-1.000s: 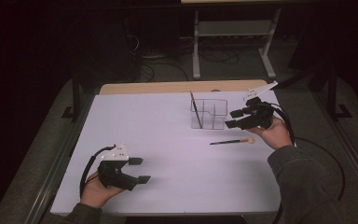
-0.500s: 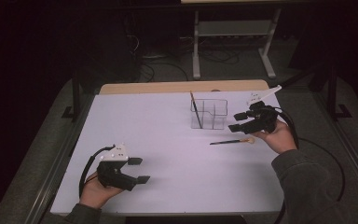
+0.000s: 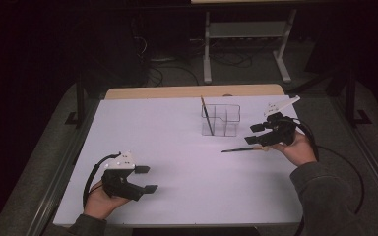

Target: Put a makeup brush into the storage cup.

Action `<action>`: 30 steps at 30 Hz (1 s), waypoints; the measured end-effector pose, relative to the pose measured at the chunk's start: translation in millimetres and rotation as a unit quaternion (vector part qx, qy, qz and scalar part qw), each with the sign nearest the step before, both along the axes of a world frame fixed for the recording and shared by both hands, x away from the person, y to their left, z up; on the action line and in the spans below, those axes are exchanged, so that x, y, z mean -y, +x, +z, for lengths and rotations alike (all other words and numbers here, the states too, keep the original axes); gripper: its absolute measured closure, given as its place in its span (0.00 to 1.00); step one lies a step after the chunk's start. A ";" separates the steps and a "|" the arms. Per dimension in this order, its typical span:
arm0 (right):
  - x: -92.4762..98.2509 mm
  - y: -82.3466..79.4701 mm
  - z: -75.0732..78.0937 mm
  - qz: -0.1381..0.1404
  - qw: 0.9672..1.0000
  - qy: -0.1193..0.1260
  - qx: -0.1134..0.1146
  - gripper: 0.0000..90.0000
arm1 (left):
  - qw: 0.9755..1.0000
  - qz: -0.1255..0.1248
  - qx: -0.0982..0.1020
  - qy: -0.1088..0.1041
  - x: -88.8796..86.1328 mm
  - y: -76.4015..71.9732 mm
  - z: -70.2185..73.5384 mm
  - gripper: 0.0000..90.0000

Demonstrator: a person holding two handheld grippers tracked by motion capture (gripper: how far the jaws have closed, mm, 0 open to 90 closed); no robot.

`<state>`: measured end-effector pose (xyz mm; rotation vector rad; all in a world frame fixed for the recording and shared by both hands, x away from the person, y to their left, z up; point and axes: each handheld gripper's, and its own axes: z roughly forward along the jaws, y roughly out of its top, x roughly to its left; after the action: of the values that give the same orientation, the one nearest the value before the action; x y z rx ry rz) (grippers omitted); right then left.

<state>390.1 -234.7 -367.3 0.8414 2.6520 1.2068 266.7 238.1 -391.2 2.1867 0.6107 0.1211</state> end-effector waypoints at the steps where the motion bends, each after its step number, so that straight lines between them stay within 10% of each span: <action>1: 1.2 -0.7 -1.1 -0.001 1.000 -0.001 0.000 0.45 | 1.000 0.000 0.000 0.000 -0.1 0.2 0.0 0.31; 30: 5.6 16.4 -42.0 0.008 0.996 -0.080 -0.037 0.54 | 1.000 0.006 -0.003 0.002 -3.4 -1.7 -1.3 0.30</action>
<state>406.5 -240.4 -409.3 0.8541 2.7740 0.9687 265.0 241.4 -392.5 2.1876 0.6271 0.1217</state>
